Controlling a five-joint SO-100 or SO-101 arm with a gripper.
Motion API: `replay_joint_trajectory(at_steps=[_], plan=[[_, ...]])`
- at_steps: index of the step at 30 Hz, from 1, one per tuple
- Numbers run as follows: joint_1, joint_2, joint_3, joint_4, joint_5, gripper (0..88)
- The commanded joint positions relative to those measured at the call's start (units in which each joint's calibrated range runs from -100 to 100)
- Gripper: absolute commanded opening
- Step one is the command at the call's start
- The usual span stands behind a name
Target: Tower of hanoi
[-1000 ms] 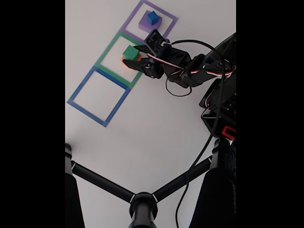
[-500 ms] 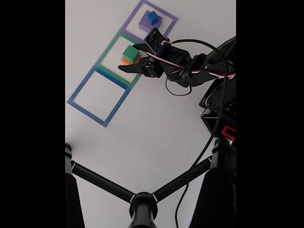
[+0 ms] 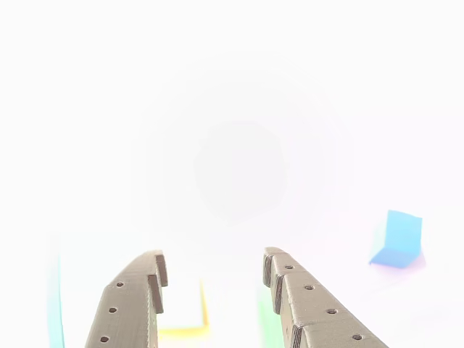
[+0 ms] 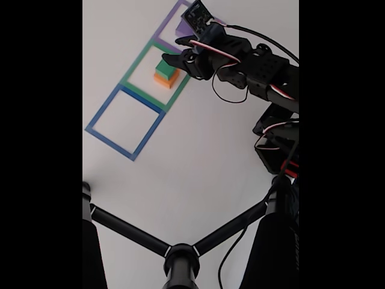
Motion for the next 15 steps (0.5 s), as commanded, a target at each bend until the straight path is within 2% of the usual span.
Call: replay_joint_trajectory(at_steps=[1, 11, 15], plan=[[2.63, -6.03, -11.71, 17.80, 0.59, 7.8], [13.08, -6.92, -38.71, 49.87, 0.59, 5.6], [14.81, -6.19, -46.62, 57.88, 0.59, 5.5]])
